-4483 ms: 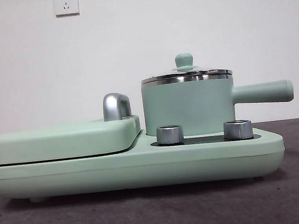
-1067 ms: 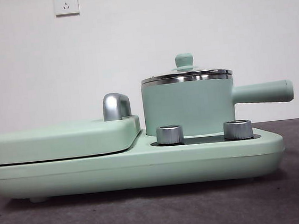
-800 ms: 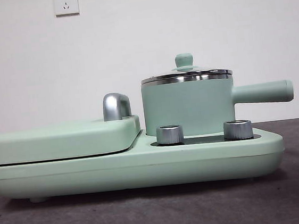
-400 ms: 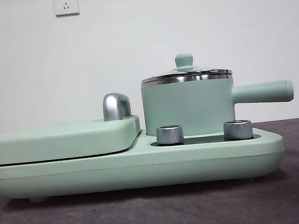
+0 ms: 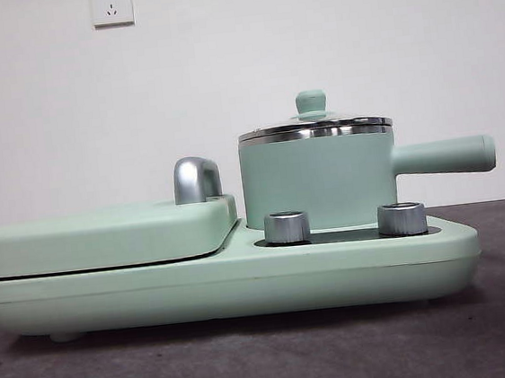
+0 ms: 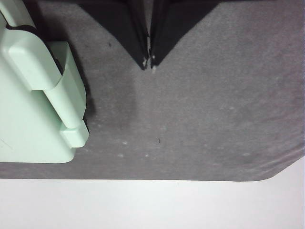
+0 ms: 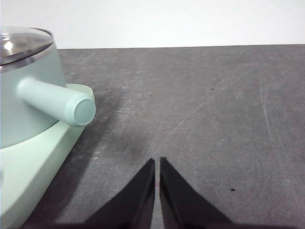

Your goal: Put the buns in a small steamer

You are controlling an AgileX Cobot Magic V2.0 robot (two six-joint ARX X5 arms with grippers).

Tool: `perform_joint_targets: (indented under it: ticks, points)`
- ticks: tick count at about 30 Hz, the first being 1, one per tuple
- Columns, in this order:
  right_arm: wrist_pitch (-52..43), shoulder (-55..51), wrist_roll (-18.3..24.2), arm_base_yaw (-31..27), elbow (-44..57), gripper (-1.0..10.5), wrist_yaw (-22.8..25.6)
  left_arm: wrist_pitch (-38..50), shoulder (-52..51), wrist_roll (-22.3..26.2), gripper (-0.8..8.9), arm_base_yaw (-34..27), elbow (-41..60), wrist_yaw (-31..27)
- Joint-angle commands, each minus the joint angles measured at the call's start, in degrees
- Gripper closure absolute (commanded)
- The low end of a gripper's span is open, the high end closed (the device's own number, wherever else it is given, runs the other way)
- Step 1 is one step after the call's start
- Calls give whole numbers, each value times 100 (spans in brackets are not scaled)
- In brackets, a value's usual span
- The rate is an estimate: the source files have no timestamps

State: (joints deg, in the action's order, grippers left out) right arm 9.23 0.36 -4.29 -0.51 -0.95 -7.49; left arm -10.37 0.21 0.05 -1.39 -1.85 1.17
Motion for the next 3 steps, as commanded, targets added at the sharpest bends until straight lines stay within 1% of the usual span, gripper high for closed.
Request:
perform_joint_targets:
  ticks: [1,3]
  points:
    - [-20,-15,48,7,31,931,4,-33,-2,52,806,-11,109,-4]
    - [-20,-15,48,7,31,931,4,-33,-2,52,806,-11,109,-4]
